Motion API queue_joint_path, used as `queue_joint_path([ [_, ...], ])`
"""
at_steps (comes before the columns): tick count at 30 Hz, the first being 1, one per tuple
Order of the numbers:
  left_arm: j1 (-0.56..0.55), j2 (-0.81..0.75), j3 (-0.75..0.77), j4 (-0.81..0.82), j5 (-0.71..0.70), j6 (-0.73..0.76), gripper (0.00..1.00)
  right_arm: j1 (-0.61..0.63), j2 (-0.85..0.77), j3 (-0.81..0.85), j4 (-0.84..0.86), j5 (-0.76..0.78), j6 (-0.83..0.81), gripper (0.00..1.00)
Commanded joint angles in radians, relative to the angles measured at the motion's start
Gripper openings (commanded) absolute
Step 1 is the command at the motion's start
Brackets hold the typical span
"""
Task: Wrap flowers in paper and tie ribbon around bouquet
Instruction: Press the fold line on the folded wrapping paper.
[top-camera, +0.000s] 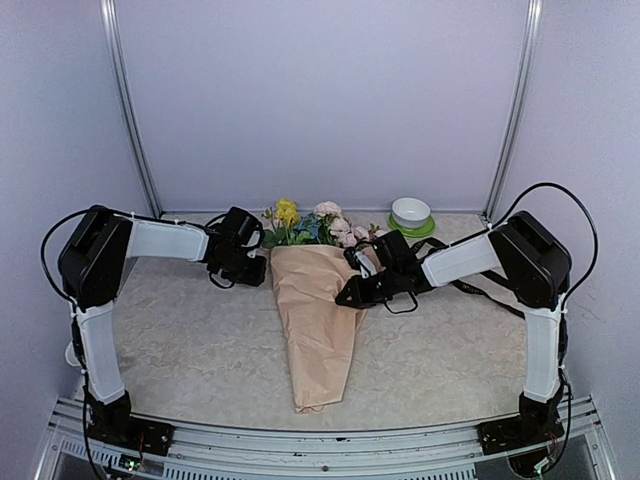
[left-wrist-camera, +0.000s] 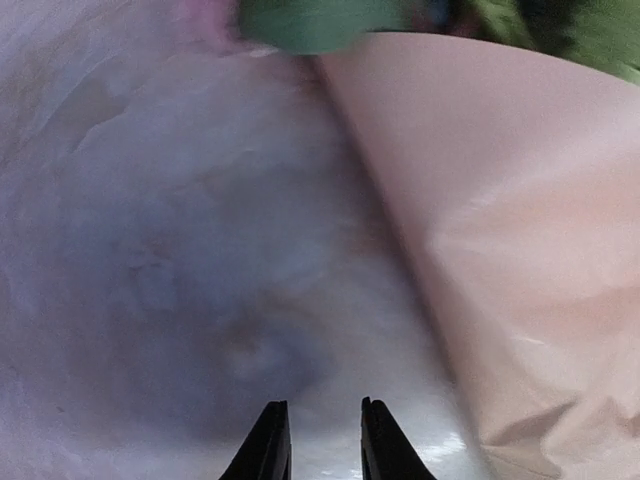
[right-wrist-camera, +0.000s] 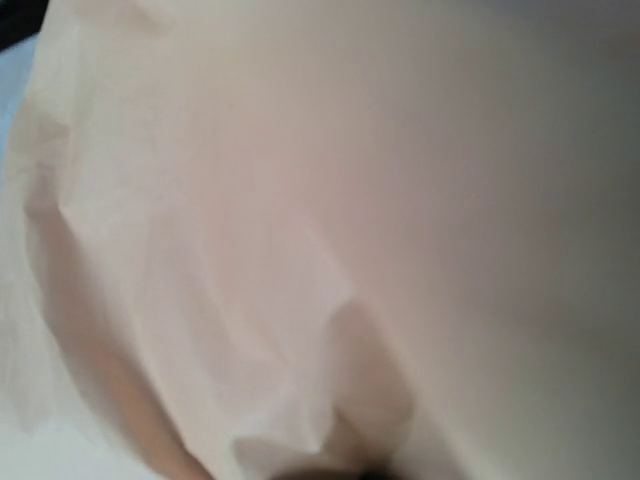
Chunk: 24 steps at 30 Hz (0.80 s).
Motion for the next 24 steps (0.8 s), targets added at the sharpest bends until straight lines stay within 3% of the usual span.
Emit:
queue_joint_path([
  [1, -0.219, -0.092, 0.028, 0.027, -0.035, 0.114, 0.26, 0.001, -0.026, 0.007, -0.137, 0.061, -0.007, 0.19],
  [4, -0.315, -0.057, 0.023, -0.003, -0.058, 0.151, 0.26, 0.001, -0.045, 0.006, -0.135, 0.081, 0.001, 0.19],
  [9, -0.385, 0.038, 0.035, -0.085, -0.083, 0.19, 0.25, -0.01, -0.059, 0.015, -0.163, 0.124, 0.007, 0.19],
  [24, -0.386, 0.1, 0.101, -0.168, -0.053, 0.279, 0.28, -0.162, -0.209, -0.047, -0.324, 0.28, -0.046, 0.2],
])
